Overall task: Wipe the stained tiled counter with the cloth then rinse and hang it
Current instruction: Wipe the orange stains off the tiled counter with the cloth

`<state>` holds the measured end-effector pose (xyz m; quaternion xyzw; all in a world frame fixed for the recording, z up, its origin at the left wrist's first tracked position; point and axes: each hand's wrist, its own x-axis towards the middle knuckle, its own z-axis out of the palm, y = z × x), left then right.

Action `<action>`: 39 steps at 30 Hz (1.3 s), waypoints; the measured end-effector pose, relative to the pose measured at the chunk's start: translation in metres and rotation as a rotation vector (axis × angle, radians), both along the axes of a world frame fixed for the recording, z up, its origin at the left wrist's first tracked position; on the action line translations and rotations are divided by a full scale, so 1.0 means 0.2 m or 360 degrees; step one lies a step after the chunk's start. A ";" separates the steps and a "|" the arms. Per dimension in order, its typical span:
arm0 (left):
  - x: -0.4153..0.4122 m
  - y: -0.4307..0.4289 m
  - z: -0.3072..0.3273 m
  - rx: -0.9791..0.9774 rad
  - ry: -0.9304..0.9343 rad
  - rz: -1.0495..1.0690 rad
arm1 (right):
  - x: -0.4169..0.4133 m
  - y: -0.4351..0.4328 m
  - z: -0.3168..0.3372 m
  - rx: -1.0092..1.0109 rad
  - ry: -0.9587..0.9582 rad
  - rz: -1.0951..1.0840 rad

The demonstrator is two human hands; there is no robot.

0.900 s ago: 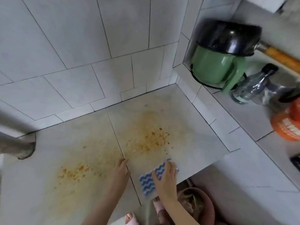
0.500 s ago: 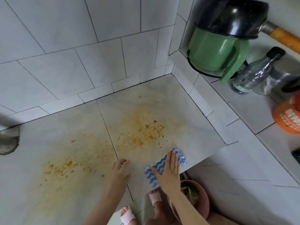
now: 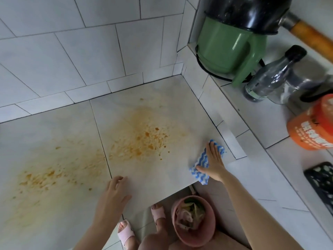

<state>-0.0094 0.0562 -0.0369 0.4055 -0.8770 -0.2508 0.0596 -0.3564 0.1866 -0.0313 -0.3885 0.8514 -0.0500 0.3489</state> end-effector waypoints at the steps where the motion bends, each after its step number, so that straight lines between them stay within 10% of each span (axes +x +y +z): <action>1: 0.00 0.01 -0.01 -0.0015 0.0005 -0.0003 | -0.06 0.01 0.00 0.0014 0.0013 0.0035; 6: 0.01 0.05 -0.03 -0.0050 0.0002 -0.0011 | -0.15 0.02 0.02 -0.0196 -0.0173 -0.0180; 13: -0.01 0.07 0.00 -0.0061 0.0011 0.0091 | 0.03 -0.05 -0.15 -0.0355 0.0321 -0.0634; 19: 0.03 0.09 -0.02 -0.0117 -0.0023 0.0087 | 0.05 -0.08 -0.20 -0.0410 0.0792 -0.0341; 32: 0.19 0.13 0.00 -0.0100 -0.0010 0.0214 | 0.72 -0.54 -0.23 -0.0680 0.0504 0.0446; 39: 0.23 0.12 0.02 0.0019 0.0022 0.0293 | 0.41 -0.48 -0.25 -0.0543 0.0718 0.0525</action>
